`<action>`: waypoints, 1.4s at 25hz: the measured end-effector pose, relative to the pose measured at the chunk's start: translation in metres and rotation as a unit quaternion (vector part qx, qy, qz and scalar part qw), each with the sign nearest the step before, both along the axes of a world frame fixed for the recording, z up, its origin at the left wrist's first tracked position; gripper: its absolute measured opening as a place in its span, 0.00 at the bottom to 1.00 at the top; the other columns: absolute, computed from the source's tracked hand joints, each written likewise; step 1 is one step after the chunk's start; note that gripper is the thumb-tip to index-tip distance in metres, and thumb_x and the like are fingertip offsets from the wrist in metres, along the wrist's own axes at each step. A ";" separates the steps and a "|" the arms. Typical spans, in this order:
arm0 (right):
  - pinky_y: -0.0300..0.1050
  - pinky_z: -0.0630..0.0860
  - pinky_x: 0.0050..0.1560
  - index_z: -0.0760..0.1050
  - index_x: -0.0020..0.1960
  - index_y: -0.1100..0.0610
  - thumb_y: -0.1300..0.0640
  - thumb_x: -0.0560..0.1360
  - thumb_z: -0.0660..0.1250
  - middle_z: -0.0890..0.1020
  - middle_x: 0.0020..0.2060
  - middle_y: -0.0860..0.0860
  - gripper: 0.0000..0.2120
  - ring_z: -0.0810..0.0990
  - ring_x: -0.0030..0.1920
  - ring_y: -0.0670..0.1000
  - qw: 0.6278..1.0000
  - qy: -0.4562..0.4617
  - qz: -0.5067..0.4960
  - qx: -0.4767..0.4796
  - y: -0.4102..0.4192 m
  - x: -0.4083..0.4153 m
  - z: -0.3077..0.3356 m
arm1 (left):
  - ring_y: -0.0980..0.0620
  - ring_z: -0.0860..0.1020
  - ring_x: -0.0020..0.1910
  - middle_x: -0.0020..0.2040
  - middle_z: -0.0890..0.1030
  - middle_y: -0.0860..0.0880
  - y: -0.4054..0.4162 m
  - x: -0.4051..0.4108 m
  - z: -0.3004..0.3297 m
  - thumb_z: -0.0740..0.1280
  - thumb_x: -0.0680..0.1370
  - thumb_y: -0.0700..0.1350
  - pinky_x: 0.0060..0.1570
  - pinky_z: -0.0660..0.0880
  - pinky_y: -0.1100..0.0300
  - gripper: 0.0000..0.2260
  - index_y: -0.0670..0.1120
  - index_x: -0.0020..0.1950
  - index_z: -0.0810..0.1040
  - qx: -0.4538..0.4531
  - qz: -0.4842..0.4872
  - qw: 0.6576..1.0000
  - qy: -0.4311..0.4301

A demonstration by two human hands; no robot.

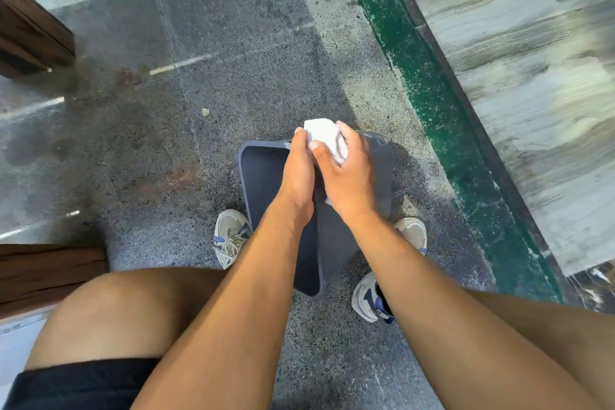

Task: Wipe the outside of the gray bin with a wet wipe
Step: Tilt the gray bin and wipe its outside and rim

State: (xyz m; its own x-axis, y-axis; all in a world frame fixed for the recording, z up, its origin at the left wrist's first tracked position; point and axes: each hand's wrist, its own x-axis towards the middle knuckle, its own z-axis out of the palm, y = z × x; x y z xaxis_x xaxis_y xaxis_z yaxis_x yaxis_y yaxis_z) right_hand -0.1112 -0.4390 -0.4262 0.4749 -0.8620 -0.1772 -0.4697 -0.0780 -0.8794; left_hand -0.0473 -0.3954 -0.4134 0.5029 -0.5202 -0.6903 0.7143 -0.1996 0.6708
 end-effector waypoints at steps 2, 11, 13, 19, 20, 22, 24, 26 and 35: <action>0.45 0.68 0.63 0.71 0.72 0.59 0.48 0.79 0.67 0.75 0.64 0.55 0.25 0.74 0.65 0.55 0.999 0.021 0.012 -0.027 0.004 0.005 -0.003 | 0.53 0.83 0.46 0.46 0.86 0.49 0.001 -0.001 -0.001 0.50 0.84 0.60 0.50 0.79 0.59 0.25 0.47 0.52 0.82 -0.008 0.002 1.000 0.008; 0.58 0.71 0.62 0.78 0.63 0.56 0.46 0.77 0.67 0.77 0.55 0.55 0.19 0.75 0.58 0.59 0.995 0.047 -0.022 -0.080 0.002 0.013 -0.022 | 0.52 0.83 0.54 0.51 0.87 0.49 0.003 0.003 -0.008 0.49 0.82 0.65 0.62 0.76 0.54 0.29 0.48 0.53 0.84 0.040 -0.008 0.999 -0.033; 0.59 0.70 0.63 0.78 0.63 0.57 0.47 0.77 0.68 0.77 0.56 0.56 0.19 0.74 0.60 0.60 0.995 0.051 -0.035 -0.074 -0.002 0.013 -0.027 | 0.53 0.83 0.57 0.55 0.86 0.50 0.004 0.004 -0.010 0.49 0.81 0.68 0.65 0.75 0.54 0.31 0.48 0.57 0.84 0.053 -0.027 0.997 -0.044; 0.60 0.72 0.60 0.78 0.64 0.55 0.45 0.76 0.66 0.77 0.55 0.56 0.21 0.74 0.58 0.60 0.996 0.057 -0.040 -0.063 -0.009 0.014 -0.040 | 0.45 0.84 0.54 0.52 0.87 0.45 0.016 0.011 -0.013 0.70 0.73 0.50 0.59 0.78 0.50 0.16 0.42 0.55 0.85 0.060 -0.077 0.995 -0.039; 0.60 0.72 0.60 0.78 0.63 0.56 0.44 0.75 0.65 0.77 0.55 0.55 0.22 0.74 0.58 0.60 0.996 0.056 -0.045 -0.060 -0.011 0.013 -0.043 | 0.43 0.84 0.49 0.47 0.86 0.43 0.019 0.010 -0.011 0.70 0.68 0.42 0.54 0.78 0.49 0.12 0.38 0.49 0.85 0.061 -0.088 0.993 -0.040; 0.59 0.72 0.61 0.79 0.63 0.56 0.42 0.74 0.63 0.76 0.54 0.55 0.23 0.74 0.57 0.59 0.995 0.052 -0.056 -0.057 -0.014 0.011 -0.046 | 0.40 0.73 0.37 0.34 0.75 0.43 0.022 0.009 -0.005 0.65 0.58 0.36 0.43 0.72 0.47 0.05 0.37 0.32 0.75 0.080 -0.108 0.989 -0.057; 0.59 0.71 0.62 0.79 0.62 0.55 0.44 0.75 0.64 0.76 0.54 0.55 0.22 0.74 0.57 0.59 0.995 0.051 -0.059 -0.062 -0.016 0.011 -0.047 | 0.44 0.62 0.35 0.29 0.63 0.47 0.023 0.009 0.002 0.61 0.53 0.35 0.40 0.63 0.50 0.08 0.45 0.24 0.63 0.097 -0.120 0.984 -0.086; 0.59 0.71 0.61 0.80 0.62 0.55 0.46 0.75 0.65 0.76 0.54 0.55 0.20 0.74 0.57 0.59 0.994 0.054 -0.060 -0.069 -0.019 0.011 -0.049 | 0.49 0.58 0.31 0.28 0.57 0.50 0.024 0.011 0.007 0.59 0.52 0.35 0.36 0.59 0.54 0.12 0.49 0.22 0.57 0.090 -0.124 0.983 -0.104; 0.55 0.72 0.61 0.80 0.63 0.54 0.44 0.76 0.64 0.75 0.53 0.55 0.21 0.74 0.56 0.59 0.990 0.093 -0.082 -0.067 -0.052 -0.005 -0.068 | 0.59 0.60 0.21 0.19 0.62 0.56 0.019 0.008 0.018 0.54 0.61 0.23 0.28 0.57 0.61 0.23 0.48 0.15 0.65 0.118 -0.153 0.972 -0.132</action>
